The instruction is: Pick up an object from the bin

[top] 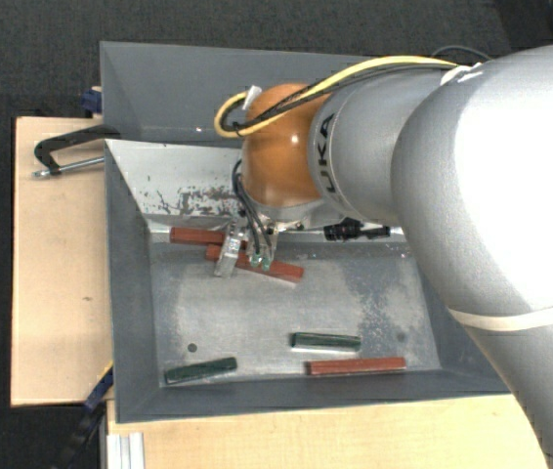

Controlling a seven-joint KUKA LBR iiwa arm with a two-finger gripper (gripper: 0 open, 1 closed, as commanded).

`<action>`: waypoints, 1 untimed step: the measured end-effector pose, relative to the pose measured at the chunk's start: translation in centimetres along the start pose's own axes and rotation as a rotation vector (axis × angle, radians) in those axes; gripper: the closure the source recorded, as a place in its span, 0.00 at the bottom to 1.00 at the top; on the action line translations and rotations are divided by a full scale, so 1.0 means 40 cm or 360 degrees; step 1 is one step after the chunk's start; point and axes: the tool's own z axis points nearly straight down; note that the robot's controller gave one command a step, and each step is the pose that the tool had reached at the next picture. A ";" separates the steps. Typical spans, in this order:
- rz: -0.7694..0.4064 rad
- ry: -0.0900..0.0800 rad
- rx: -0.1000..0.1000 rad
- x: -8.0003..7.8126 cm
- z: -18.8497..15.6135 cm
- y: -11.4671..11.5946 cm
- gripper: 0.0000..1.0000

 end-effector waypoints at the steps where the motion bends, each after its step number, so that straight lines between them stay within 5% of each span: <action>1: 0.0000 0.0000 0.0000 0.000 0.000 0.000 1.00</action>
Offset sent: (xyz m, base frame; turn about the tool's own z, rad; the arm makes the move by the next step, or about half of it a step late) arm -0.0318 -0.0480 -0.0055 -0.0170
